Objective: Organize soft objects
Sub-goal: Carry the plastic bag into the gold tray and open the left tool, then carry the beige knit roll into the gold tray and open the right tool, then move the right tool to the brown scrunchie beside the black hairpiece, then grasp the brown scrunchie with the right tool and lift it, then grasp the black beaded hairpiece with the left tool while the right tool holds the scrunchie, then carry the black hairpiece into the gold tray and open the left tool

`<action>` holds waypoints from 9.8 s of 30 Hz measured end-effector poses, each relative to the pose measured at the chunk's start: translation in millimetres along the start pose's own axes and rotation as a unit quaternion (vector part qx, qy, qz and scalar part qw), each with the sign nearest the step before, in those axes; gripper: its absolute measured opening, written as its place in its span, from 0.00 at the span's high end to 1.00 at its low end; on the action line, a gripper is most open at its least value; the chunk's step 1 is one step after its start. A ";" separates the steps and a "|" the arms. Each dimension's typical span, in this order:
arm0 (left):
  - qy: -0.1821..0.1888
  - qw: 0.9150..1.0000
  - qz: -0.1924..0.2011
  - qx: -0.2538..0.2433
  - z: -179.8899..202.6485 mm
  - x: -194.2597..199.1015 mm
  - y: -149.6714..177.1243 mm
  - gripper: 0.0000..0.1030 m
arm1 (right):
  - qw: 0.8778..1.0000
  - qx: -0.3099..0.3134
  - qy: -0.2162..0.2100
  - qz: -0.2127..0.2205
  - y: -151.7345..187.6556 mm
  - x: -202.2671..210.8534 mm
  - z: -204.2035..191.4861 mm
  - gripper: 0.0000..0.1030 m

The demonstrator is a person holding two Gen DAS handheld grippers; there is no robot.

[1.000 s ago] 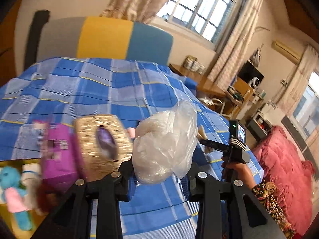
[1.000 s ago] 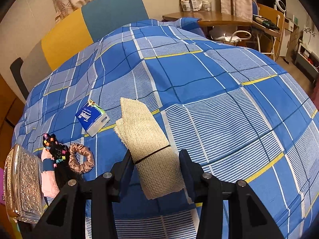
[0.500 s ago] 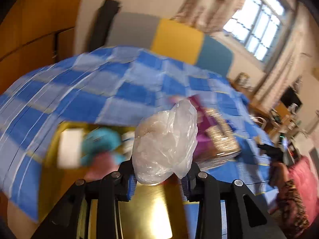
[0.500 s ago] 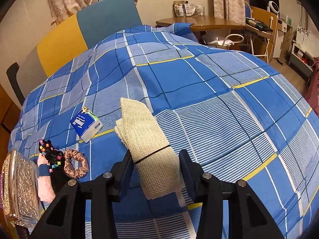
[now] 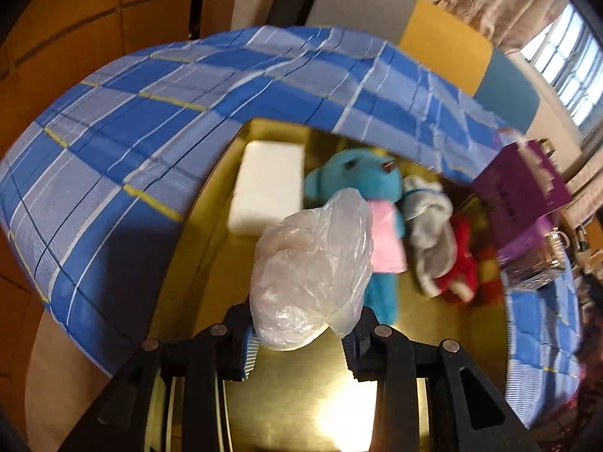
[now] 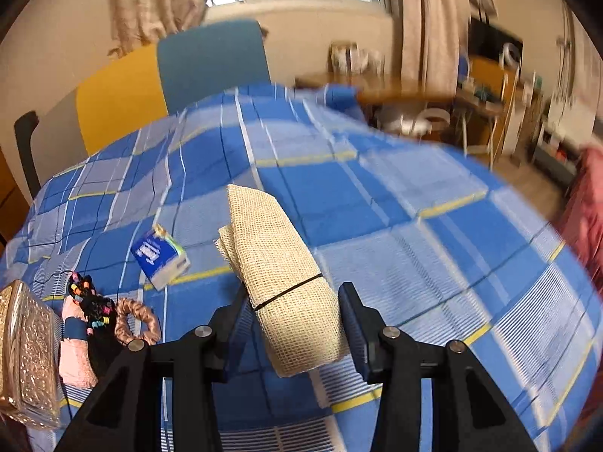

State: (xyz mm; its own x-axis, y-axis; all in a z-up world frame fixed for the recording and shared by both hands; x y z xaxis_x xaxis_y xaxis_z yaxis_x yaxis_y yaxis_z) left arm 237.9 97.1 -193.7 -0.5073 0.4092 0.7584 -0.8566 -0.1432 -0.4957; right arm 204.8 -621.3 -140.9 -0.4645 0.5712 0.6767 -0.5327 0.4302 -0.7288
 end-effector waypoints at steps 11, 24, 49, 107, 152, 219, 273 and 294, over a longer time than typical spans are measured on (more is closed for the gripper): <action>0.001 1.000 0.013 0.008 -11.0 -3.1 4.6 0.39 | 0.997 0.013 -0.043 0.057 -7.7 85.0 -11.3 0.56; 0.030 0.992 0.119 -0.004 1.5 51.2 -13.5 0.12 | 0.992 0.054 -0.071 0.089 13.6 172.2 -41.6 0.56; 0.028 0.988 0.147 0.026 -38.4 77.7 -4.0 0.08 | 0.924 0.231 -0.298 0.061 139.6 350.5 -287.1 0.55; 0.120 0.986 0.084 -0.074 60.0 56.8 29.3 0.04 | 0.959 0.175 -0.214 -0.060 188.8 254.9 -227.9 0.46; 0.192 0.951 -0.045 -0.237 248.4 -15.6 87.5 0.01 | 0.973 0.156 -0.095 -0.140 60.1 -36.0 -212.1 0.67; 0.198 0.956 -0.117 -0.180 453.5 -192.3 80.7 0.02 | 0.974 0.115 -0.059 -0.188 106.2 1.7 -40.7 0.63; 0.150 0.939 -0.140 -0.277 464.2 -234.3 89.9 0.65 | 0.977 -0.036 -0.067 -0.197 88.2 -6.4 11.2 0.81; 0.249 0.928 -0.018 -0.276 442.8 -58.5 11.5 0.65 | 0.986 0.012 -0.061 -0.156 84.2 5.5 -1.4 0.81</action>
State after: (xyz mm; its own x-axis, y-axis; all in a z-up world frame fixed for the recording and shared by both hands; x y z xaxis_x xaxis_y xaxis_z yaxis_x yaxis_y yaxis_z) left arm 216.0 -327.5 -56.3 -0.2548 0.7908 0.5565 -0.6237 0.3054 -0.7195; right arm 158.4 -581.0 -198.7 -0.3565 0.3248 0.8760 -0.6791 0.5539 -0.4817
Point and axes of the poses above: each gripper's, at about its wrist camera, not at the fingertips, and x roughly against the way its jaws point, z to its right, y to its underside, the point moved 8 cm from there along -x, roughly the way its jaws point, and after that the axes turned 15 degrees about y, right-handed, at the moved point
